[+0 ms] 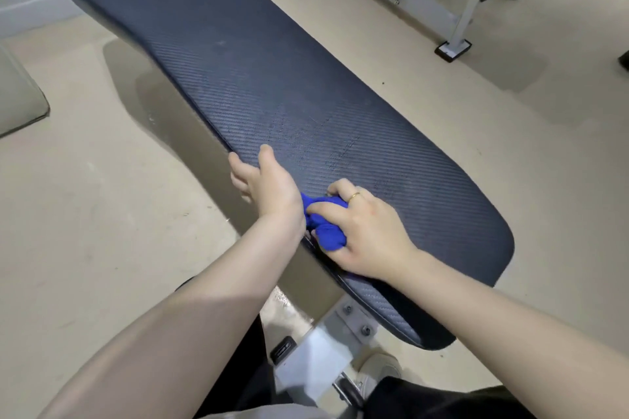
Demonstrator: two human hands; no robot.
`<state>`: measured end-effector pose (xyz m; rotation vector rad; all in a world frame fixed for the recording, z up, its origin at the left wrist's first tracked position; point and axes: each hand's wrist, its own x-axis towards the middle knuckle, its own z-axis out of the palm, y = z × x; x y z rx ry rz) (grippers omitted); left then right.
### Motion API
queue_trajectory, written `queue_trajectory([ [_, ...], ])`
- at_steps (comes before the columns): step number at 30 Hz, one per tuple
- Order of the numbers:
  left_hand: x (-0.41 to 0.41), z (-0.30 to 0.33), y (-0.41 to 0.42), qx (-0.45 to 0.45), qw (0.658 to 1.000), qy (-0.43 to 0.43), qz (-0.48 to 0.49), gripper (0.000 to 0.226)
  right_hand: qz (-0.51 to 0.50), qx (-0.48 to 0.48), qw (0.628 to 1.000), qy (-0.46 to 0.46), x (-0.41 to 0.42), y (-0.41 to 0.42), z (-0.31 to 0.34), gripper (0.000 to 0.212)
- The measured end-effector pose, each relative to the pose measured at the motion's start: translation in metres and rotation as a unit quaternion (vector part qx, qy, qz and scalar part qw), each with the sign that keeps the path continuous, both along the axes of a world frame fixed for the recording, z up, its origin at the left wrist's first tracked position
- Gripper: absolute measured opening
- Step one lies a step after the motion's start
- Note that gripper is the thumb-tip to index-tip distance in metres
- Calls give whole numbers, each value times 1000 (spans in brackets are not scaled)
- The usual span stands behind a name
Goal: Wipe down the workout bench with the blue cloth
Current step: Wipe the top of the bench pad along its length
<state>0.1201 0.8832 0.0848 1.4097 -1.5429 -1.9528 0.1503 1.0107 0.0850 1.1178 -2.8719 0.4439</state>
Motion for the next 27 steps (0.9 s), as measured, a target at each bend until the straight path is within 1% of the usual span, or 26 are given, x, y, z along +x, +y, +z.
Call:
queue_trajectory([
  [1,2,-2,-5,30,999,28,-3,60,14,10,1000,13,-5,6,-1,33],
  [2,4,-3,-9,57,997,54,-11,60,-6,19,999,25,-15,11,-3,33],
  [3,8,-5,-12,79,994,71,-21,61,-61,16,997,39,-26,16,-4,32],
  [5,21,-9,-10,86,994,53,-47,62,-218,8,976,26,-45,26,-6,31],
  [6,28,-11,-6,82,994,32,-60,63,-267,6,963,24,-49,27,-7,32],
  [7,34,-13,0,85,994,16,-72,63,-285,8,958,25,-48,25,-7,33],
  [9,41,-18,11,124,989,1,-82,63,-260,6,966,-3,-29,14,0,32],
  [11,41,-23,17,154,985,12,-73,63,-158,7,987,-16,4,6,4,30],
  [13,37,-28,21,157,985,30,-62,64,-50,2,999,-15,37,7,4,31],
  [14,35,-30,21,153,986,34,-61,63,-24,-2,1000,-19,41,13,2,32],
  [15,34,-31,22,147,986,34,-65,63,-18,-11,1000,-16,37,21,0,34],
  [16,34,-31,22,143,987,30,-69,62,-39,-18,999,-9,28,29,-4,35],
  [17,34,-31,21,141,987,23,-75,62,-90,-28,996,4,16,36,-7,37],
  [18,35,-31,21,139,987,17,-83,62,-170,-35,985,12,5,43,-8,37],
  [20,37,-29,20,125,987,11,-103,64,-337,-30,941,3,-13,54,-4,33],
  [21,38,-28,20,118,987,4,-112,65,-378,-9,926,-1,-13,53,-2,32],
  [22,38,-27,20,114,986,-6,-118,64,-375,15,927,-3,-6,48,0,32],
  [23,38,-26,19,112,986,-17,-120,64,-345,28,938,-7,7,39,3,32],
  [25,39,-22,19,100,988,-30,-117,63,-220,16,975,-12,41,26,3,33],
  [27,40,-17,20,87,989,-27,-117,63,-83,20,995,-43,69,31,-1,32],
])
